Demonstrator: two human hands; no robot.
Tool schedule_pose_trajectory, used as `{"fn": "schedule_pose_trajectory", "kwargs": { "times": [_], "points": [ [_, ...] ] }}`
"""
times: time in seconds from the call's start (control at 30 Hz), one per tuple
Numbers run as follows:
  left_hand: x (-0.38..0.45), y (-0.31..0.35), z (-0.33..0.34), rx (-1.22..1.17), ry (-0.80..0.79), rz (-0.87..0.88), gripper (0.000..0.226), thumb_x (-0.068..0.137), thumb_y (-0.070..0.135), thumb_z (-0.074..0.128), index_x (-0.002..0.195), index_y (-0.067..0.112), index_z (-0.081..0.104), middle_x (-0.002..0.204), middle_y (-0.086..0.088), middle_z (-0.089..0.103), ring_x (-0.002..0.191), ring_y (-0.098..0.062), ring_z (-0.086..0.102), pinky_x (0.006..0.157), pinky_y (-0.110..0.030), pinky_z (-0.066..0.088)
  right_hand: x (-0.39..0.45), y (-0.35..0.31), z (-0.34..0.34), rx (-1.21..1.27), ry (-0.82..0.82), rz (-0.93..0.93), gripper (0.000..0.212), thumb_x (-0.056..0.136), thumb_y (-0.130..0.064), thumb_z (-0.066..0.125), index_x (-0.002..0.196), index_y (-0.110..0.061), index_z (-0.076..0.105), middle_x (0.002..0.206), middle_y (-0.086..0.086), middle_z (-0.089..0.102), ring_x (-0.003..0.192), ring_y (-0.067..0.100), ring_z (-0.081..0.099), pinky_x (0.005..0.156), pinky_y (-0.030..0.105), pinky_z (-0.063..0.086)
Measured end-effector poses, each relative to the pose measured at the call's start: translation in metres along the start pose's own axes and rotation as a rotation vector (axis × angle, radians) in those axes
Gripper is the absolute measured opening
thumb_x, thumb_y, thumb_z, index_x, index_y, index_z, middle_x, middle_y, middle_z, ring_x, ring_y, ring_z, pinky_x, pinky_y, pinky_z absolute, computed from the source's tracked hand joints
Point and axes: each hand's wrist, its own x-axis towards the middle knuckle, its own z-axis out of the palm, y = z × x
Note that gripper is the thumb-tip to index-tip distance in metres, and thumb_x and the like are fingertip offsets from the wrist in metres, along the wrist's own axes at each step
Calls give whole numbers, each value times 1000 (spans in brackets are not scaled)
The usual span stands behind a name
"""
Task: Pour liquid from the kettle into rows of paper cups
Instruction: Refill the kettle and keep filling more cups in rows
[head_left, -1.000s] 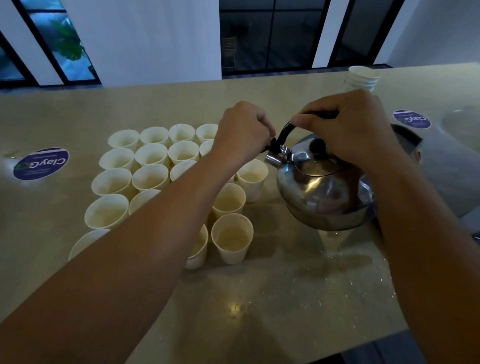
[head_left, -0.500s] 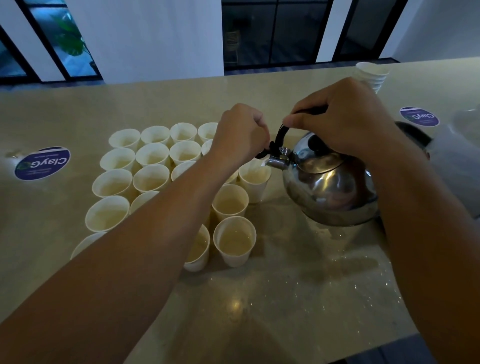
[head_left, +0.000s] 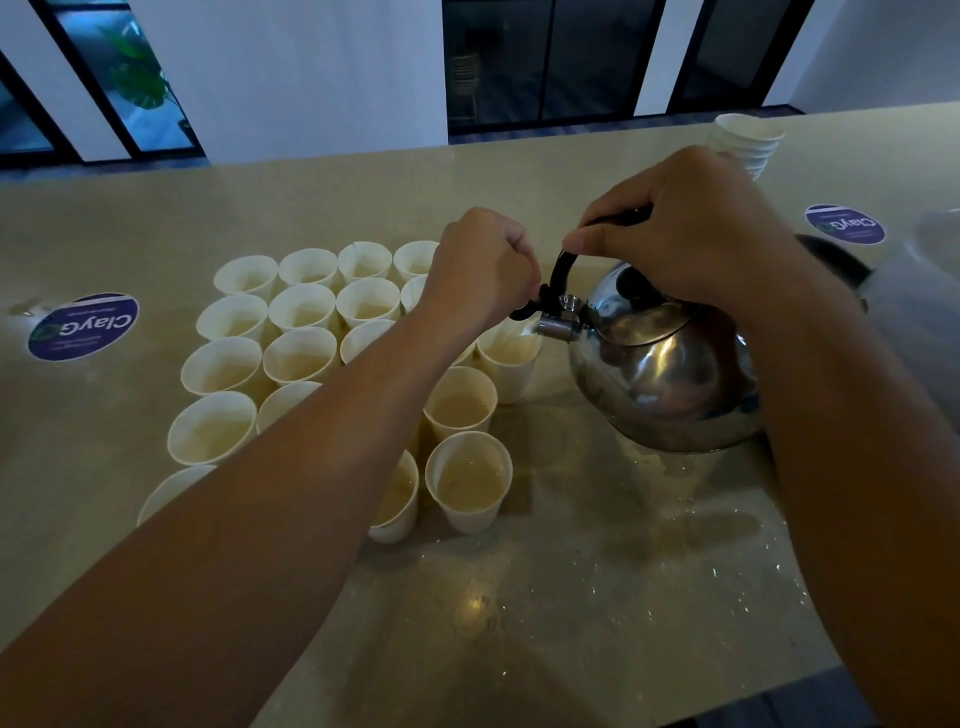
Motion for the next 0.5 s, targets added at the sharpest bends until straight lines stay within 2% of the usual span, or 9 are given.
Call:
{"fn": "schedule_pose_trajectory", "kwargs": {
  "times": [0.1,0.17,0.3,0.5],
  "points": [
    [0,0,0,4,-1,2,38,73,-6,61,51,25,66,62,8,69,76,-3,65,67,-13,45,1,-1,-1,-10,-4,1,28,86,-47,73,105,-26,78,95,-13,69,77,-4,60,70,12,42],
    [0,0,0,6,0,5,38,73,-6,61,51,24,66,62,9,69,74,-3,66,66,-11,45,0,-1,-2,-14,-6,0,27,86,-47,73,104,-27,78,95,-13,70,79,0,62,71,14,44],
    [0,0,0,11,-4,2,38,74,-5,61,51,25,66,63,8,70,74,-4,66,66,-13,45,0,-3,-3,-12,-8,4,27,85,-47,74,103,-27,79,96,-11,72,83,3,63,75,21,48],
    [-1,-1,-1,3,-3,-1,38,75,-4,61,51,25,65,65,7,70,73,-5,66,67,-15,46,1,-6,-3,-15,-9,10,26,85,-47,75,102,-28,79,96,-12,72,83,3,64,77,22,49]
  ]
}}
